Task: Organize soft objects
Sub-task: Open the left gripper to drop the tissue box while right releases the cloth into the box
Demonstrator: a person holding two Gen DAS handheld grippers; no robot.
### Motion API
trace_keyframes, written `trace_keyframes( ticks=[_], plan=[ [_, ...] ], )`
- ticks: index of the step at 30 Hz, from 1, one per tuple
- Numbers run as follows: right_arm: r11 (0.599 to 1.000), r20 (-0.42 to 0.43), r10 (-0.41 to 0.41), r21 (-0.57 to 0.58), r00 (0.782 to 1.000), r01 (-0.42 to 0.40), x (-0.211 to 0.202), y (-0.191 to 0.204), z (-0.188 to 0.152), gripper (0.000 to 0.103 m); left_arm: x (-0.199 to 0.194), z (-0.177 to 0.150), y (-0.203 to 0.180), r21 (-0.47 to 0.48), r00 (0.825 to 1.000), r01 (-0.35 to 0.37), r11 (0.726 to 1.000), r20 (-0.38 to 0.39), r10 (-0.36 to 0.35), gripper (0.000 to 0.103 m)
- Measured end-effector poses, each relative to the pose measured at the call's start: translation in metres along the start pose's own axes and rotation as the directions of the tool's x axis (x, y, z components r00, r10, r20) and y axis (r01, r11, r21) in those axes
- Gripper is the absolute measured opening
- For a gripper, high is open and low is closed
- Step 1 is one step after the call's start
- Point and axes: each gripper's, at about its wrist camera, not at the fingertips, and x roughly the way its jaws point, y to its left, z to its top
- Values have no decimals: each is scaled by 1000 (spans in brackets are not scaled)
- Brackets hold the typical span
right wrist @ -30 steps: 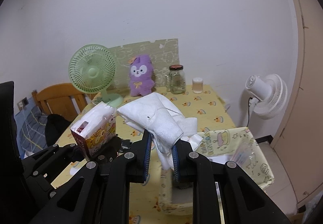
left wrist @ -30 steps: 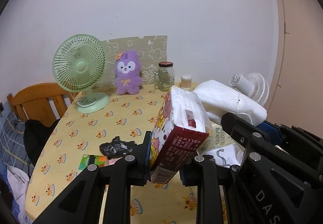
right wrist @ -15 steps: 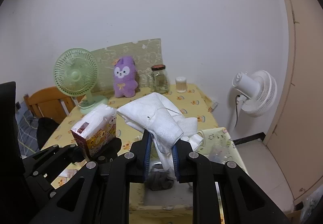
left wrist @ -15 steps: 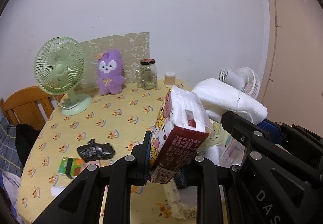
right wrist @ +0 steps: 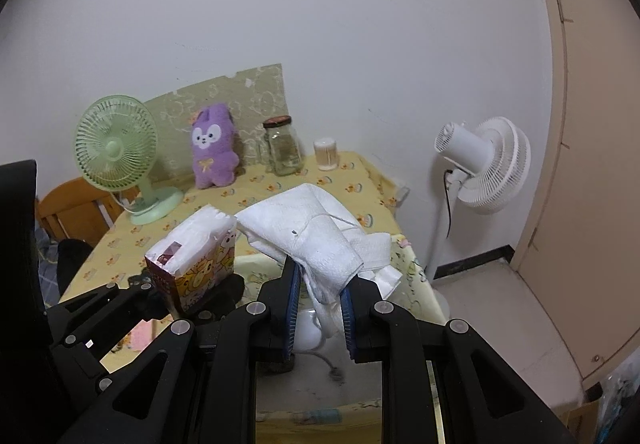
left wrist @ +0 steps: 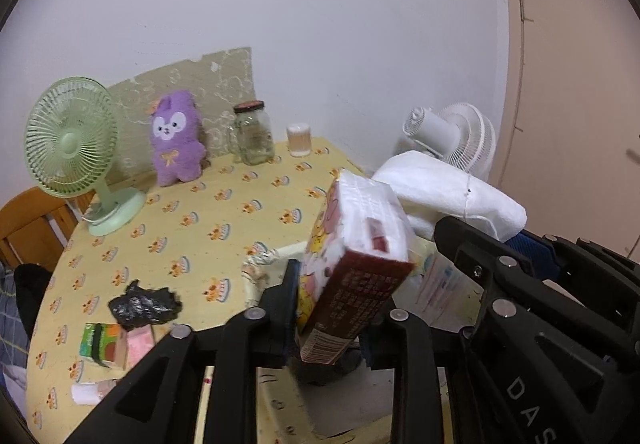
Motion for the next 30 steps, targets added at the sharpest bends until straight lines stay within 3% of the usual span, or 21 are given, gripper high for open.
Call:
trace_keyframes(
  ticks=[2, 4, 10, 14, 16, 18, 20, 24, 30],
  plan=[
    [1000, -12, -5, 3, 1000, 5, 5, -3, -3, 22, 4, -2, -2, 18, 1000, -25, 1000, 3, 25, 54],
    [1000, -21, -8, 7, 1000, 8, 11, -6, -7, 22, 7, -4, -5, 50, 998, -58, 997, 0, 58, 67],
    [1000, -33, 5, 14, 999, -4, 19, -8, -13, 22, 12, -7, -7, 92, 996, -80, 993, -29, 83, 82],
    [1000, -52, 23, 19, 998, -22, 24, -5, -15, 32, 14, -11, -2, 89, 996, -77, 993, -46, 82, 84],
    [999, -65, 36, 37, 997, -34, 27, -6, -18, 49, 13, -13, 1, 87, 995, -74, 993, -55, 79, 85],
    [997, -67, 49, 62, 997, -45, 28, -8, -21, 72, 13, -15, 4, 82, 995, -66, 994, -63, 71, 86],
    [996, -67, 41, 79, 997, -36, 28, -7, -24, 80, 11, -16, 5, 80, 996, -62, 995, -62, 67, 87],
    [996, -70, 26, 85, 997, -20, 26, -3, -26, 88, 9, -18, 7, 75, 997, -52, 996, -61, 57, 88],
    [996, -97, 23, 83, 995, -15, 22, 4, -24, 88, 2, -19, 13, 62, 998, -46, 997, -49, 49, 91]
  ],
)
